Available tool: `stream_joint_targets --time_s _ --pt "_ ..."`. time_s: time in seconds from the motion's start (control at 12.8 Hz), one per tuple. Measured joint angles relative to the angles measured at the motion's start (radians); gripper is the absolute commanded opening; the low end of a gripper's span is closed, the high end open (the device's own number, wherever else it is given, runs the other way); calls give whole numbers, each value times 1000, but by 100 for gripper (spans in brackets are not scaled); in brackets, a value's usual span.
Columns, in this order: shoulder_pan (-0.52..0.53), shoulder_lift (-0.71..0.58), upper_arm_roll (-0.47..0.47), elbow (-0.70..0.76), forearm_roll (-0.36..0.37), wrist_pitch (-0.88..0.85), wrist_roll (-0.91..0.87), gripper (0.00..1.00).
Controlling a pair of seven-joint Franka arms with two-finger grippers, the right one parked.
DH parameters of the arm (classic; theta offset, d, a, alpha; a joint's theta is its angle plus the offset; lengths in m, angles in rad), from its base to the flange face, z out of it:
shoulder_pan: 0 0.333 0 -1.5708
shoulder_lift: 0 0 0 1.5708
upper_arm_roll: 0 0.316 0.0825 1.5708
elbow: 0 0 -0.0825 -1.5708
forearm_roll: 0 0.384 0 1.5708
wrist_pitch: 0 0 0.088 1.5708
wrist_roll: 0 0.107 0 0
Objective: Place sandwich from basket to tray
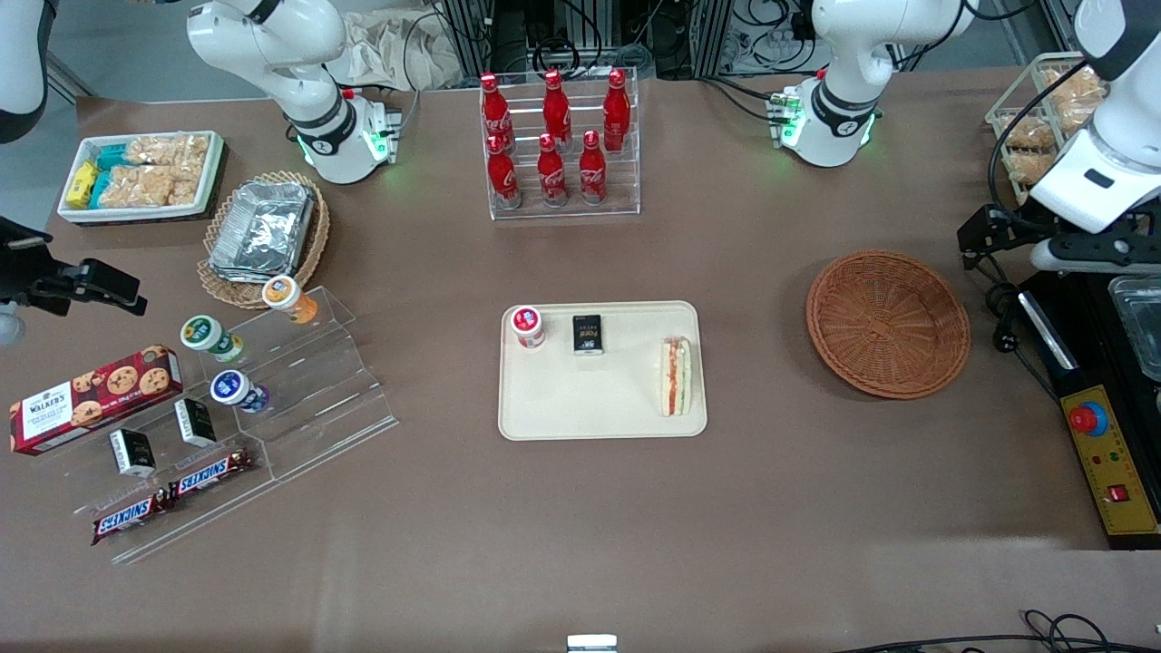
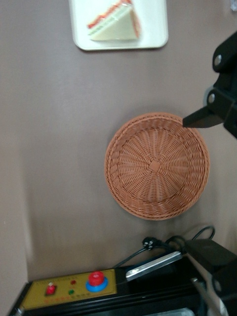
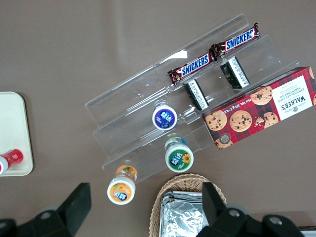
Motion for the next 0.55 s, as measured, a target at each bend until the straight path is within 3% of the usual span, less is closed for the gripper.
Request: stream_joint_targets --time_s 0.23,0.55 --pt "28 16 -96 72 0 -127 -103 100" --pt "39 89 -99 219 0 -230 -108 100"
